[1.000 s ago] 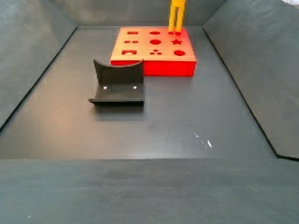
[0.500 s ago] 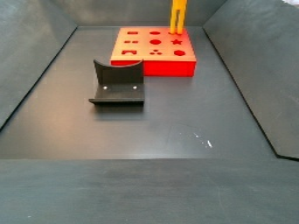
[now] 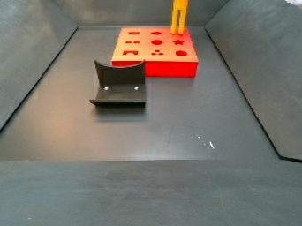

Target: Insert the square-circle object.

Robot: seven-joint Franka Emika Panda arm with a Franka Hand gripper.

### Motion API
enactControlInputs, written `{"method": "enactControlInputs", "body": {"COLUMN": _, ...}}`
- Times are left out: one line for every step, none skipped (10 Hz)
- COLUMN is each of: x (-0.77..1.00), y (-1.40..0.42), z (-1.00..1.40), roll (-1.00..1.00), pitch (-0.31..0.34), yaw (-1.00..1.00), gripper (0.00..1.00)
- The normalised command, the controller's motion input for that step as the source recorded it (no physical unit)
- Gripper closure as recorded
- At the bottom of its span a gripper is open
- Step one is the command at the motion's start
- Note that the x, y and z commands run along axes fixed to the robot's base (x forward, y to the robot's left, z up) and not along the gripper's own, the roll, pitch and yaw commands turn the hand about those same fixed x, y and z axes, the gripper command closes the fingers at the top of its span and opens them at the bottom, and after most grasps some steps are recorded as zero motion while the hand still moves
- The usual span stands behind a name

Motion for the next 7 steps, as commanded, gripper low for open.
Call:
{"method": "enactControlInputs", "body": {"x": 0.14, "y": 0.0, "z": 0.0, "roll": 0.0, "pitch": 0.0, "yaw": 0.0, "gripper": 1.0}}
{"method": "enactControlInputs", "body": {"x": 0.01, "y": 0.0, "z": -0.07, "roll": 0.02, "pitch": 0.0, "yaw": 0.0, "gripper": 1.0}}
{"method": "enactControlInputs", "body": {"x": 0.0, "y": 0.0, "z": -0.07, "roll": 0.02, "pitch": 0.0, "yaw": 0.0, "gripper": 1.0}}
{"method": "enactControlInputs", "body": {"x": 0.0, "y": 0.0, "z": -0.07, "roll": 0.02, "pitch": 0.0, "yaw": 0.0, "gripper": 1.0}}
{"method": "enactControlInputs", "body": {"x": 0.0, "y": 0.0, "z": 0.0, "roll": 0.04, "pitch": 0.0, "yaw": 0.0, "gripper": 1.0}}
{"method": "enactControlInputs", "body": {"x": 0.03, "y": 0.0, "z": 0.0, "roll": 0.0, "pitch": 0.0, "yaw": 0.0, "gripper": 1.0}}
{"method": "enactControlInputs", "body": {"x": 0.05, "y": -0.03, "z": -0.33, "roll": 0.1, "pitch": 0.079, "yaw": -0.09, "gripper": 1.0}}
